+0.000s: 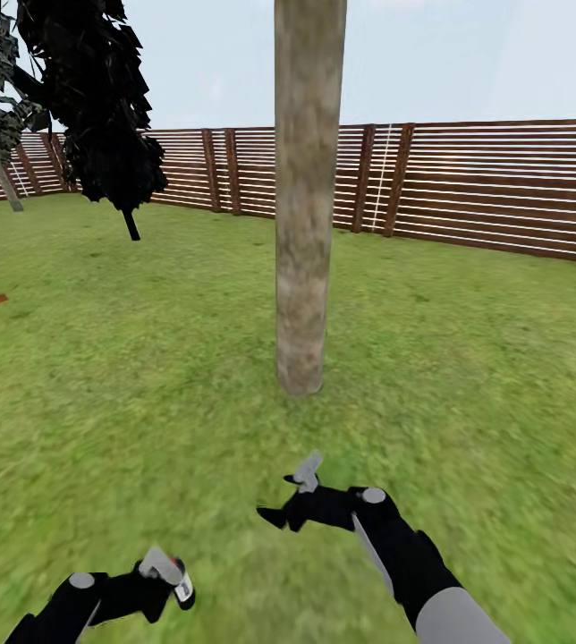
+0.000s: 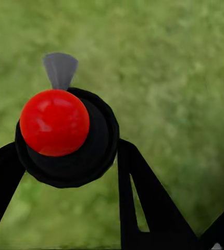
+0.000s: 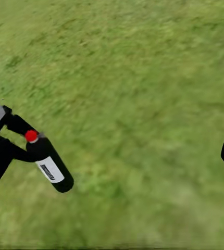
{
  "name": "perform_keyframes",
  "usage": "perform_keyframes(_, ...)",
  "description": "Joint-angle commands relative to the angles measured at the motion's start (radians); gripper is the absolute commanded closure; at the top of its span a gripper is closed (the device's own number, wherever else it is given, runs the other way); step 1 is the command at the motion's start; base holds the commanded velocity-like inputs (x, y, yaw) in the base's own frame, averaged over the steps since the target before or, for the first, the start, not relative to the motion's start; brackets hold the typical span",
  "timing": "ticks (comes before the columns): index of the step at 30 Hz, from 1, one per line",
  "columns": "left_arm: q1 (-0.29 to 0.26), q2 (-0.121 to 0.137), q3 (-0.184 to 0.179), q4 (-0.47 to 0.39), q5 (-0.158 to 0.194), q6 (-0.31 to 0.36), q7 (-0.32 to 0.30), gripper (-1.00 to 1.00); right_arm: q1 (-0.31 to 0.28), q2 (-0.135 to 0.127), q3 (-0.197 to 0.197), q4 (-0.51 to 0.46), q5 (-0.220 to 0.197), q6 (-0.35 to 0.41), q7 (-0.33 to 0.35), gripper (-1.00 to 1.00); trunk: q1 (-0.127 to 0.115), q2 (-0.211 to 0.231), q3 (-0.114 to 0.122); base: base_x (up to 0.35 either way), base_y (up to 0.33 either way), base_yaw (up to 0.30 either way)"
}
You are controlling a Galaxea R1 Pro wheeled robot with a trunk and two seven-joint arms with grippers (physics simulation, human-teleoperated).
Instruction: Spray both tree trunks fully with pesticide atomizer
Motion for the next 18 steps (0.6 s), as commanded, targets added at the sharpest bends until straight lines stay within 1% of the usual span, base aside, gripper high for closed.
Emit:
perform_keyframes(1, -0.005, 0.001, 0.000, -0.007, -0.027, 0.001, -0.016, 1.00, 0.000, -0.010, 0.000, 0.000, 0.002, 0.000, 0.010, -1.00, 0.000, 0.000, 0.000, 0.000, 0.000, 0.000)
perform_keyframes(3, -0.015, 0.000, -0.008, -0.007, -0.083, 0.000, -0.028, 1.00, 0.000, -0.028, 0.000, 0.002, 0.004, 0.000, 0.017, -1.00, 0.000, 0.000, 0.000, 0.000, 0.000, 0.000)
perform_keyframes(4, -0.016, 0.000, -0.015, -0.004, -0.115, -0.001, -0.031, 1.00, 0.000, -0.032, 0.001, 0.002, 0.004, -0.001, 0.019, -1.00, 0.000, 0.000, 0.000, 0.000, 0.000, 0.000)
perform_keyframes(6, -0.016, -0.001, -0.025, 0.001, -0.165, -0.006, -0.035, 1.00, 0.000, -0.037, 0.002, 0.003, 0.004, -0.001, 0.020, -1.00, 0.000, 0.000, 0.000, 0.000, 0.000, 0.000)
perform_keyframes(7, -0.017, -0.002, -0.028, 0.001, -0.171, -0.009, -0.037, 1.00, 0.000, -0.038, 0.002, 0.003, 0.005, -0.002, 0.020, -1.00, 0.000, 0.000, 0.000, 0.000, 0.000, 0.000)
perform_keyframes(8, -0.017, -0.001, -0.039, 0.001, -0.184, -0.010, -0.051, 1.00, 0.000, -0.038, 0.003, 0.002, 0.005, -0.001, 0.020, -1.00, 0.000, 0.000, 0.000, 0.000, 0.000, 0.000)
perform_keyframes(11, -0.020, -0.003, -0.096, -0.007, -0.204, -0.012, -0.122, 1.00, 0.000, -0.039, 0.008, 0.002, 0.013, 0.000, 0.020, -1.00, 0.000, 0.000, 0.000, 0.000, 0.000, 0.000)
perform_keyframes(12, -0.021, -0.006, -0.113, -0.010, -0.208, -0.012, -0.139, 1.00, 0.000, -0.039, 0.018, 0.002, 0.034, 0.001, 0.020, -1.00, 0.000, 0.000, 0.000, 0.000, 0.000, 0.000)
perform_keyframes(13, -0.021, -0.007, -0.125, -0.012, -0.209, -0.012, -0.148, 1.00, 0.000, -0.038, 0.026, 0.002, 0.064, 0.002, 0.020, -1.00, 0.000, 0.000, 0.000, 0.000, 0.000, 0.000)
perform_keyframes(14, -0.021, -0.007, -0.131, -0.014, -0.210, -0.013, -0.153, 1.00, 0.000, -0.037, 0.030, 0.001, 0.095, 0.003, 0.020, -1.00, 0.000, 0.000, 0.000, 0.000, 0.000, 0.000)
perform_keyframes(15, -0.021, -0.008, -0.134, -0.014, -0.211, -0.013, -0.155, 1.00, 0.000, -0.036, 0.034, 0.001, 0.115, 0.003, 0.022, -1.00, 0.000, 0.000, 0.000, 0.000, 0.000, 0.000)
perform_keyframes(16, -0.021, -0.010, -0.136, -0.016, -0.217, -0.013, -0.157, 1.00, 0.000, -0.035, 0.051, 0.001, 0.127, 0.003, 0.036, -1.00, 0.000, 0.000, 0.000, 0.000, 0.000, 0.000)
perform_keyframes(17, -0.021, -0.013, -0.137, -0.022, -0.232, -0.013, -0.158, 1.00, 0.000, -0.034, 0.085, 0.002, 0.134, 0.003, 0.055, -1.00, 0.000, 0.000, 0.000, 0.000, 0.000, 0.000)
perform_keyframes(18, -0.021, -0.016, -0.137, -0.031, -0.259, -0.013, -0.159, 1.00, 0.000, -0.033, 0.129, 0.003, 0.139, 0.003, 0.068, -1.00, 0.000, 0.000, 0.000, 0.000, 0.000, 0.000)
